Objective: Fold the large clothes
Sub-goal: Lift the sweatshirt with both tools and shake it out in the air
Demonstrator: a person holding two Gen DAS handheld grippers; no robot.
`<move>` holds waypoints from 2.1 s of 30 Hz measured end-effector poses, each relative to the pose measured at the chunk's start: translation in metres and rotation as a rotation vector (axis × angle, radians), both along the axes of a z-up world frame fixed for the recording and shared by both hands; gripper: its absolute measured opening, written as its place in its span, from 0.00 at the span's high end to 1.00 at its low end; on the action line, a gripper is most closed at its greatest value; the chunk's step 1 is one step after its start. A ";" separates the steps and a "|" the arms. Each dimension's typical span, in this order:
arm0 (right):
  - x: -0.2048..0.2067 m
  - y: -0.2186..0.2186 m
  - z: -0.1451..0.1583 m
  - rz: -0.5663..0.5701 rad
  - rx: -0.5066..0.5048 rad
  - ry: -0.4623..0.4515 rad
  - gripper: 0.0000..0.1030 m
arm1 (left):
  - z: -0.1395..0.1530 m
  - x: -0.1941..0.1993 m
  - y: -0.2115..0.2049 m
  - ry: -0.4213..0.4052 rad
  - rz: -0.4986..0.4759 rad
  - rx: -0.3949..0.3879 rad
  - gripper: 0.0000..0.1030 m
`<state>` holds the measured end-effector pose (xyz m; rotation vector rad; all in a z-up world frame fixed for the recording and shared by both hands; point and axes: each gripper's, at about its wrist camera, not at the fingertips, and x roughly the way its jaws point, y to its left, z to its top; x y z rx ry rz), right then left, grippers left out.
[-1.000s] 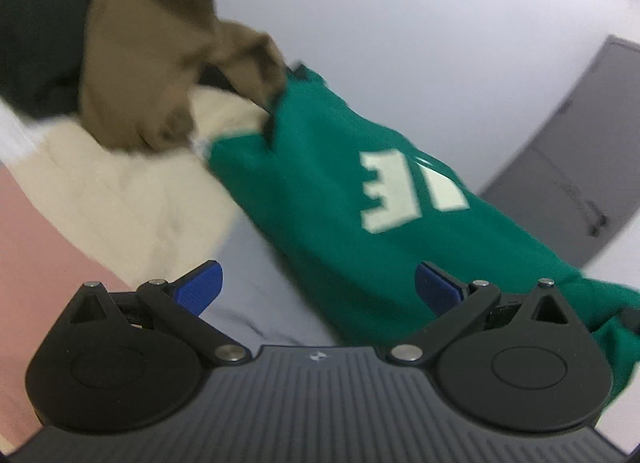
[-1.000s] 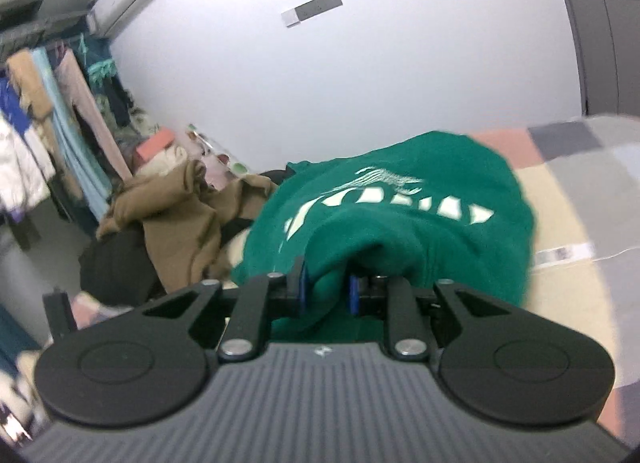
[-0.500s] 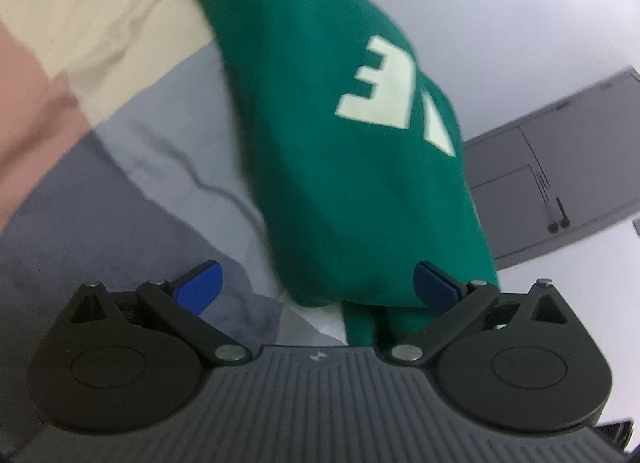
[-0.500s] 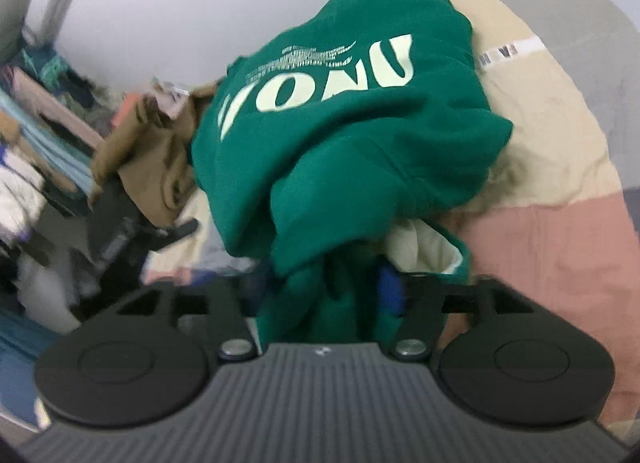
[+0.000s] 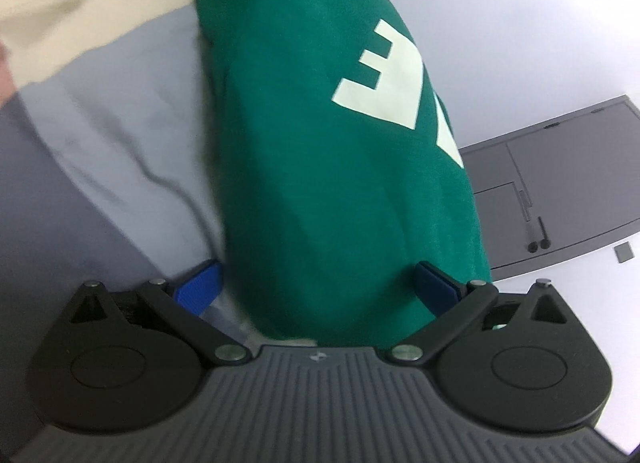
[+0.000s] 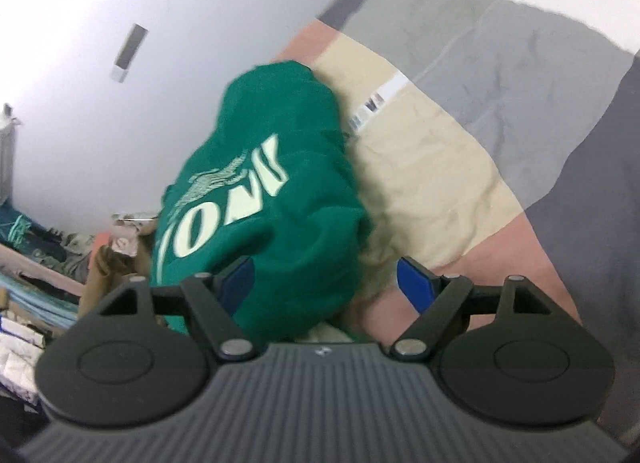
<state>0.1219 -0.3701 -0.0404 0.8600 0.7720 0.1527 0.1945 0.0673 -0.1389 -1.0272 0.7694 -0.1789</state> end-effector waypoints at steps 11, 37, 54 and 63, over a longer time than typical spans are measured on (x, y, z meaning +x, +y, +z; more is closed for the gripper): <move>0.072 0.034 -0.024 0.128 0.097 0.022 0.59 | 0.010 0.014 -0.003 -0.087 -0.016 0.013 0.78; -0.001 0.039 0.117 0.352 0.057 -0.656 0.90 | 0.128 -0.084 0.060 -0.496 0.169 -0.083 0.87; 0.022 0.039 0.041 0.313 0.148 -0.288 0.37 | 0.069 -0.054 0.051 -0.202 0.080 -0.081 0.18; 0.036 0.072 0.017 0.401 0.087 -0.207 0.39 | 0.041 -0.031 0.013 -0.089 -0.001 -0.058 0.19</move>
